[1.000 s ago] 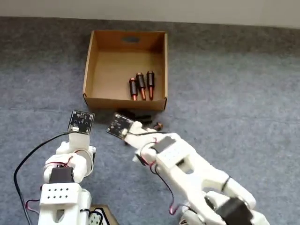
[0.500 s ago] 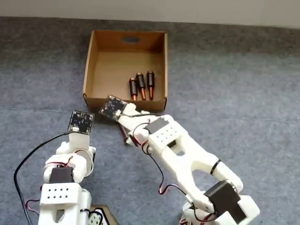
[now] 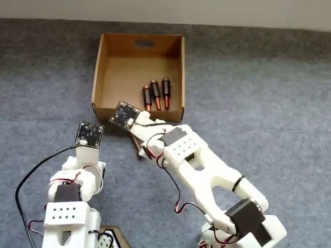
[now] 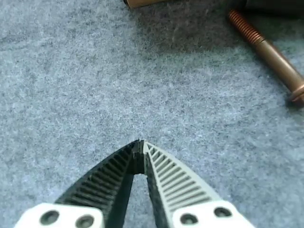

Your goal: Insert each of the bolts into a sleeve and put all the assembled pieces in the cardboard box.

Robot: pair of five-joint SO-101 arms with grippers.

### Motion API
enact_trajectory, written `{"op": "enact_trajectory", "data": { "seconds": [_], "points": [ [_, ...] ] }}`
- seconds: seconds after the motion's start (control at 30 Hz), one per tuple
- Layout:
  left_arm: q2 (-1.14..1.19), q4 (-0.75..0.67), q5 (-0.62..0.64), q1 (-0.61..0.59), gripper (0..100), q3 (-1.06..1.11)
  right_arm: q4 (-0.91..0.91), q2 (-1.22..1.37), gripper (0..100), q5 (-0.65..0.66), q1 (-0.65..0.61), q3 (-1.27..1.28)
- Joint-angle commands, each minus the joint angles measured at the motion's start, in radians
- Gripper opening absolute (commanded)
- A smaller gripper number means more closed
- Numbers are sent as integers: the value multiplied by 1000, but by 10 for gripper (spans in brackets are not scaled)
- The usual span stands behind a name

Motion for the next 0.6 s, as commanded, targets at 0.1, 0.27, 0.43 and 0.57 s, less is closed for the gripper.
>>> {"op": "enact_trajectory", "data": {
  "seconds": [0.1, 0.27, 0.43, 0.57],
  "points": [
    [-1, -15, 3, -1, 20, -4, 105, -12, 163, 43, 13, -42],
    [-1, -15, 3, -1, 20, -4, 125, -15, 128, 83, 13, -42],
    [-1, -15, 3, -1, 20, -4, 94, -4, 122, 118, 13, -44],
    [-1, -15, 3, -1, 20, -4, 38, 16, 123, 121, 19, -45]
  ]
}}
